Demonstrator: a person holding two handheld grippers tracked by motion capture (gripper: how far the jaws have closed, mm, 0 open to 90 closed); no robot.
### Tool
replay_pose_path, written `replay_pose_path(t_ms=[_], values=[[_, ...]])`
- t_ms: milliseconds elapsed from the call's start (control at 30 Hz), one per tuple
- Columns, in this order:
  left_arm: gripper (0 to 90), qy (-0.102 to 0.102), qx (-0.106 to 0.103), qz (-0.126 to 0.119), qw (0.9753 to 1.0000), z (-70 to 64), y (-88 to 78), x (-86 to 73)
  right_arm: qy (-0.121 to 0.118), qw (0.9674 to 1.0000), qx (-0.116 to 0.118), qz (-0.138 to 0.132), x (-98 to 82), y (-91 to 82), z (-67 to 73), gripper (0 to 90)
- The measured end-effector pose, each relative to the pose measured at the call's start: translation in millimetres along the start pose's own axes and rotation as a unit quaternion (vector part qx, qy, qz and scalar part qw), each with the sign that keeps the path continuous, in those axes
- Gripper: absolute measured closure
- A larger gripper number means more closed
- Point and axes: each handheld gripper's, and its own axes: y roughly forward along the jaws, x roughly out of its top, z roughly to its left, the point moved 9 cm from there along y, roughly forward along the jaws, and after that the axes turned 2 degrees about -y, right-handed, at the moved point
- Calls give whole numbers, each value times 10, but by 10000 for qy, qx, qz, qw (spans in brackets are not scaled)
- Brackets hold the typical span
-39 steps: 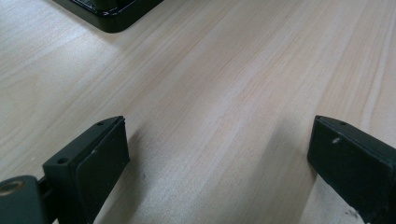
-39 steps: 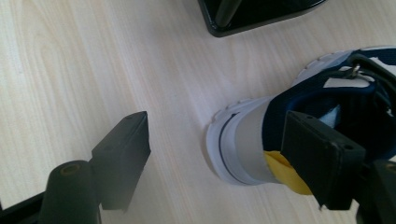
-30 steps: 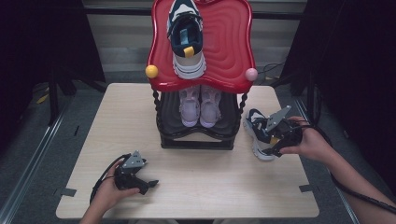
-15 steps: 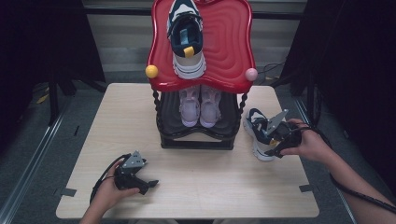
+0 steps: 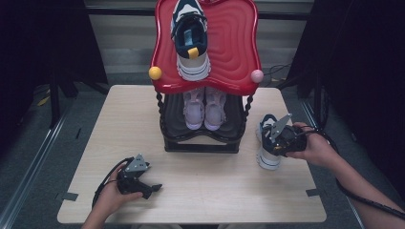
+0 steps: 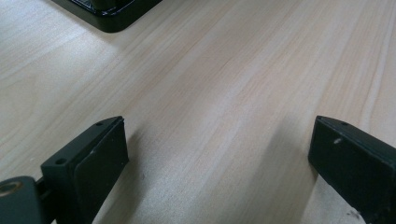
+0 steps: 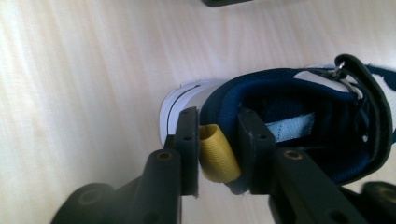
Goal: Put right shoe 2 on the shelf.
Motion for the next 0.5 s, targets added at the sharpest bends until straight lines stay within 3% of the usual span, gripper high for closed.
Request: replay_pose_path(t_ms=[200,267,367,467,500], values=[[42,2,0,2,10000,0,0,0,-38,9993,352,119,77,-44,177,729],[42,1,0,2,10000,0,0,0,-156,9985,480,199,110,-59,262,732],[42,2,1,2,10000,0,0,0,-83,9974,678,221,158,-67,367,731],[42,6,5,-2,10000,2,0,1,-161,9968,684,382,159,-70,365,689],[42,7,5,-1,10000,2,0,1,-53,9962,745,440,155,-79,381,683]])
